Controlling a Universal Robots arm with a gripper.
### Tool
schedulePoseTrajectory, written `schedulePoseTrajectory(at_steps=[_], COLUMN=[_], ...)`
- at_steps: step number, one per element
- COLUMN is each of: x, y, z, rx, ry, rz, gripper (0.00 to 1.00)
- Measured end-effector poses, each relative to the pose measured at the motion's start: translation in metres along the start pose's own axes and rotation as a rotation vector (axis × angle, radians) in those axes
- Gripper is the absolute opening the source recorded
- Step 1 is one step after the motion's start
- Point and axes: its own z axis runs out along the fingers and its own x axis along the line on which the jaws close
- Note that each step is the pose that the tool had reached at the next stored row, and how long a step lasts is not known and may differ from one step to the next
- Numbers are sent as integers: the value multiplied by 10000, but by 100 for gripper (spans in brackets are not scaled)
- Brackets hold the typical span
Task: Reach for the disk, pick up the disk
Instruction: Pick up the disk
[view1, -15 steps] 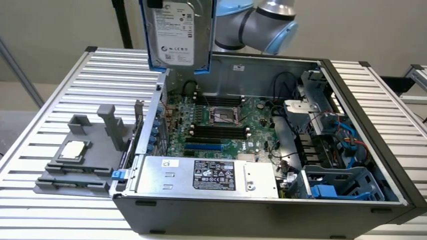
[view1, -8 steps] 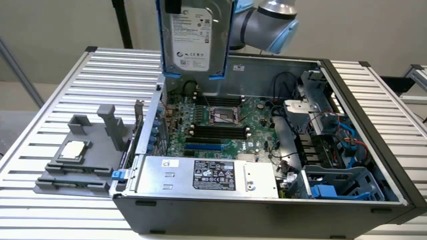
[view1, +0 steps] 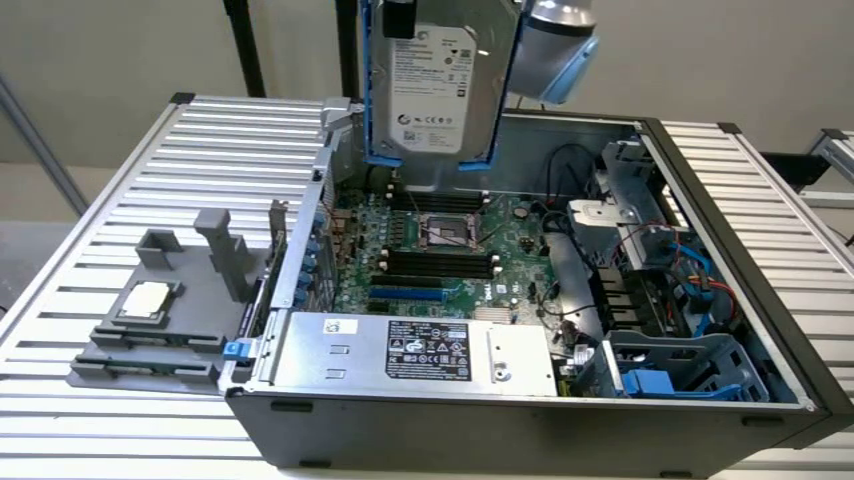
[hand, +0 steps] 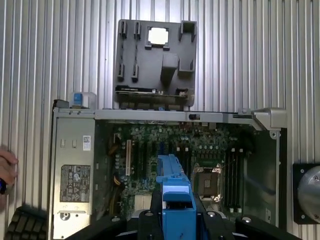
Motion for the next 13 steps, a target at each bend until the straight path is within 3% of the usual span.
schedulePoseTrajectory(at_steps=[13], x=[209], y=[-594], z=[-19], rx=[0], ry=[0], rz=[1], gripper=[33])
